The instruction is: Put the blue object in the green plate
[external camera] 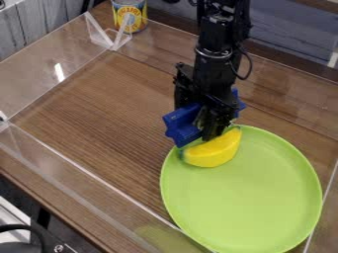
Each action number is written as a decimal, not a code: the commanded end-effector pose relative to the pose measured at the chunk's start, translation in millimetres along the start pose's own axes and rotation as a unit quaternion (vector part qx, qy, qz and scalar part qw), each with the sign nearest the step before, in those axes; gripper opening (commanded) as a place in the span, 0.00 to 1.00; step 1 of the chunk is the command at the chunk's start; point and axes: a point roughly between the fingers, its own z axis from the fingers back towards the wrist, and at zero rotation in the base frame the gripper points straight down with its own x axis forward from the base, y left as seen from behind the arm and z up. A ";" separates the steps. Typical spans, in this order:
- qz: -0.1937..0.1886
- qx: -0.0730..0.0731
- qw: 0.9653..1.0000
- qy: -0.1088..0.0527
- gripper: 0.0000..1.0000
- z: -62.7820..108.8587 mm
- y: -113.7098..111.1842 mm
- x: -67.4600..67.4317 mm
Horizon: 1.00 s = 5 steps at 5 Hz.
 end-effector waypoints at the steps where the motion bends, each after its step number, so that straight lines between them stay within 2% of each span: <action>1: -0.002 0.013 0.999 -0.039 0.00 23.4 0.0 6.5; 5: 0.013 0.015 0.999 -0.047 0.00 29.8 -5.1 1.3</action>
